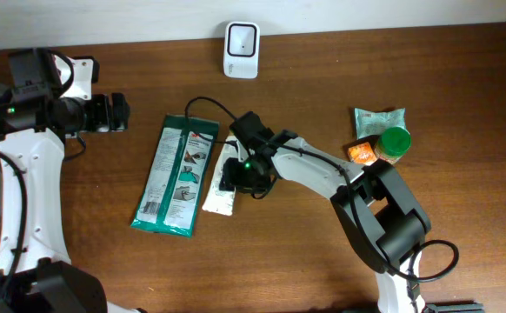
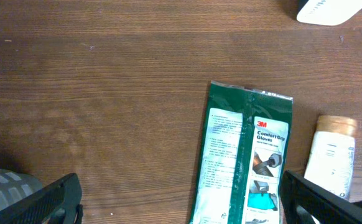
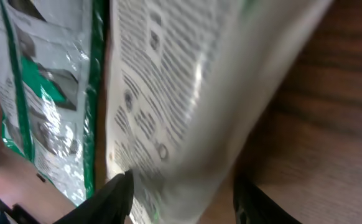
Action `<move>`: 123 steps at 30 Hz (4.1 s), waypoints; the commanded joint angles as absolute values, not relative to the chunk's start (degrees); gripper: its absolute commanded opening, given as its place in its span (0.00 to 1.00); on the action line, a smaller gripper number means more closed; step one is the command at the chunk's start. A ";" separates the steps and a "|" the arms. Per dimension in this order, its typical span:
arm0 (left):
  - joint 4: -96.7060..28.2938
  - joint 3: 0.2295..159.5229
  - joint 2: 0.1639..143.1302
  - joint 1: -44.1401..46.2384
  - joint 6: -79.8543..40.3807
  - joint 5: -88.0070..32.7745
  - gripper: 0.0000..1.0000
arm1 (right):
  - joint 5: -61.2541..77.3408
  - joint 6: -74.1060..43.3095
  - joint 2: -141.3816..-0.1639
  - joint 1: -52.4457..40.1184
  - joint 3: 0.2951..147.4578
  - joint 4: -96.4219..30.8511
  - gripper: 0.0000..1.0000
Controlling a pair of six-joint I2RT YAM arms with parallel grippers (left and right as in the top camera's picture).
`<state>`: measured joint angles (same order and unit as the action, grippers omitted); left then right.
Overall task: Scan the item barcode
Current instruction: 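Grasp the gold-capped white tube with the right gripper, then lift the tube toward the scanner with the right gripper, then hold the tube under the white scanner, right gripper, then set the tube down beside the jar at right, right gripper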
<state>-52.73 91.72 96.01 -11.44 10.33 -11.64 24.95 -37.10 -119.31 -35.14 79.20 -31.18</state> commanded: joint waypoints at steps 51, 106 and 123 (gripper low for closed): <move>-52.62 92.09 95.55 -11.79 11.27 -12.25 0.99 | -39.55 36.27 -123.33 -28.40 105.32 0.78 0.04; -52.62 92.09 95.55 -11.68 11.27 -12.25 0.99 | 23.40 7.38 -106.00 0.25 97.12 -74.37 0.61; -52.62 92.09 95.55 -11.68 11.27 -12.25 0.99 | 26.57 -24.86 -106.76 -26.50 79.11 -32.49 0.66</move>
<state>-52.80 91.72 96.01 -11.44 10.33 -11.64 26.06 -19.51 -107.09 -23.31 80.75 -37.21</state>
